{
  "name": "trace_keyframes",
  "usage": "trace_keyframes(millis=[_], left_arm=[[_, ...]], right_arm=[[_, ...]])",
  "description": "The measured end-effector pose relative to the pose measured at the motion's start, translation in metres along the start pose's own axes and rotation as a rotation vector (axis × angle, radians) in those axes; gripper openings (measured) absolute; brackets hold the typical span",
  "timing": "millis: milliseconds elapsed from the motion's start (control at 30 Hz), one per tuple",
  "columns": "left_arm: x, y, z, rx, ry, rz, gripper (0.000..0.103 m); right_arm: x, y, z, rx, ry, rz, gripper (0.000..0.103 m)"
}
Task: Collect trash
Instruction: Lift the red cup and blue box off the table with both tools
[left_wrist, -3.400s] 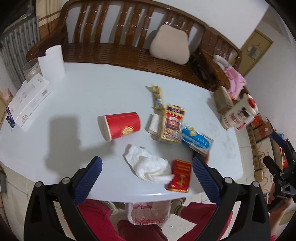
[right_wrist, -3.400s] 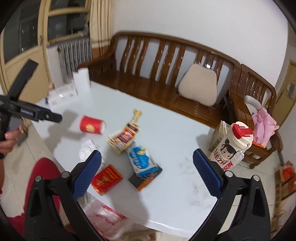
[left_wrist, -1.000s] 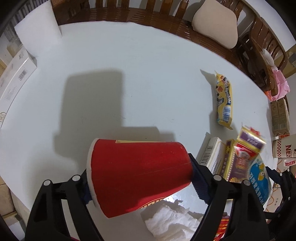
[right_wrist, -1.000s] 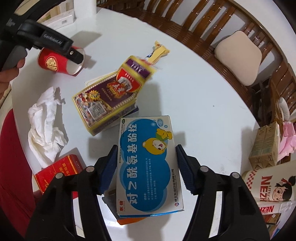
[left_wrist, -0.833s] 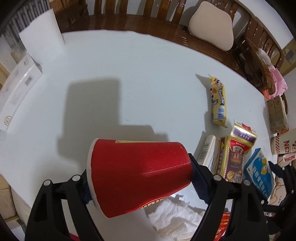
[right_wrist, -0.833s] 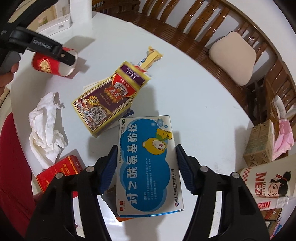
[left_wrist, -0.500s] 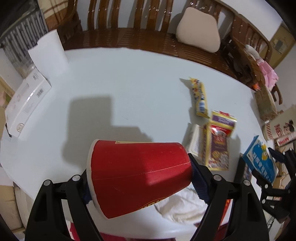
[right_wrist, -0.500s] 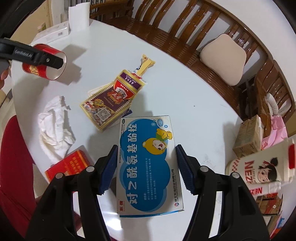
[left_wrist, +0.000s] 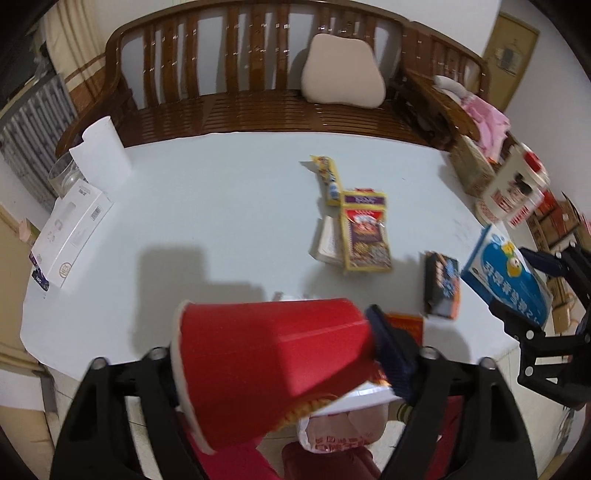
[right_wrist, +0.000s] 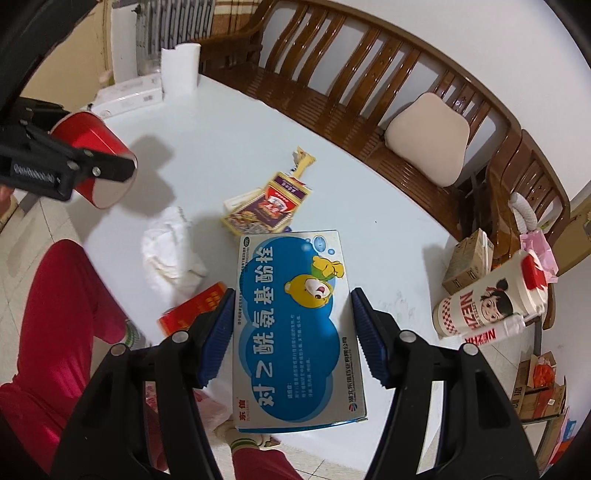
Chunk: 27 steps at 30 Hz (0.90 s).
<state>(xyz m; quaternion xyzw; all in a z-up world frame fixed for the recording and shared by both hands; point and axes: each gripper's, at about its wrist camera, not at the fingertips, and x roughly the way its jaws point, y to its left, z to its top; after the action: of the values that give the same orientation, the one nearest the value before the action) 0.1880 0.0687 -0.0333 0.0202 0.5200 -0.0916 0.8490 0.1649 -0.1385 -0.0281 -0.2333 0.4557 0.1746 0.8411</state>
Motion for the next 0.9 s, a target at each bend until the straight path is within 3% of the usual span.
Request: trace_keyframes(millis=[133,167,200,233,367,433,500,567,633,733,767,833,900], left_arm=[[-0.01,-0.011,-0.02,0.031,0.01,-0.043,0.069],[-0.012,-0.013,-0.025,0.036,0.01,-0.049,0.066],[-0.011,-0.015,-0.028,0.037,0.004,-0.079,0.053],[-0.007,-0.017,-0.029,0.04,0.006,-0.09,0.05],[0.047,-0.022,-0.032,0.035,0.11,-0.122,0.049],[0.077,-0.017,-0.035,0.009,0.155,-0.087,0.049],[0.088,-0.011,-0.036,-0.015,0.185,-0.105,0.048],[0.076,-0.007,-0.03,-0.014,0.133,-0.134,0.049],[0.058,-0.001,-0.022,-0.007,0.057,-0.082,0.049],[0.027,0.001,-0.026,0.047,0.002,-0.065,0.059],[0.017,0.0,-0.034,0.077,-0.026,-0.044,0.069],[0.001,-0.002,-0.054,0.148,-0.094,0.038,0.084],[0.003,-0.009,-0.083,0.217,-0.087,0.154,0.088]], right_arm=[[-0.02,0.016,-0.012,0.007,-0.022,0.007,0.061],[-0.025,0.021,-0.016,0.011,-0.026,0.005,0.061],[-0.028,0.024,-0.019,0.019,-0.03,-0.003,0.061],[-0.03,0.027,-0.022,0.022,-0.035,-0.009,0.061],[-0.031,0.041,-0.036,0.04,-0.049,0.032,0.061],[-0.028,0.042,-0.041,0.064,-0.047,0.049,0.061],[-0.025,0.039,-0.047,0.088,-0.044,0.065,0.061],[-0.024,0.034,-0.051,0.113,-0.043,0.059,0.061],[-0.022,0.03,-0.053,0.113,-0.04,0.057,0.061],[-0.02,0.026,-0.056,0.121,-0.043,0.054,0.061],[-0.02,0.025,-0.056,0.132,-0.046,0.06,0.061],[-0.019,0.023,-0.058,0.144,-0.051,0.085,0.061],[-0.019,0.022,-0.058,0.153,-0.055,0.097,0.061]])
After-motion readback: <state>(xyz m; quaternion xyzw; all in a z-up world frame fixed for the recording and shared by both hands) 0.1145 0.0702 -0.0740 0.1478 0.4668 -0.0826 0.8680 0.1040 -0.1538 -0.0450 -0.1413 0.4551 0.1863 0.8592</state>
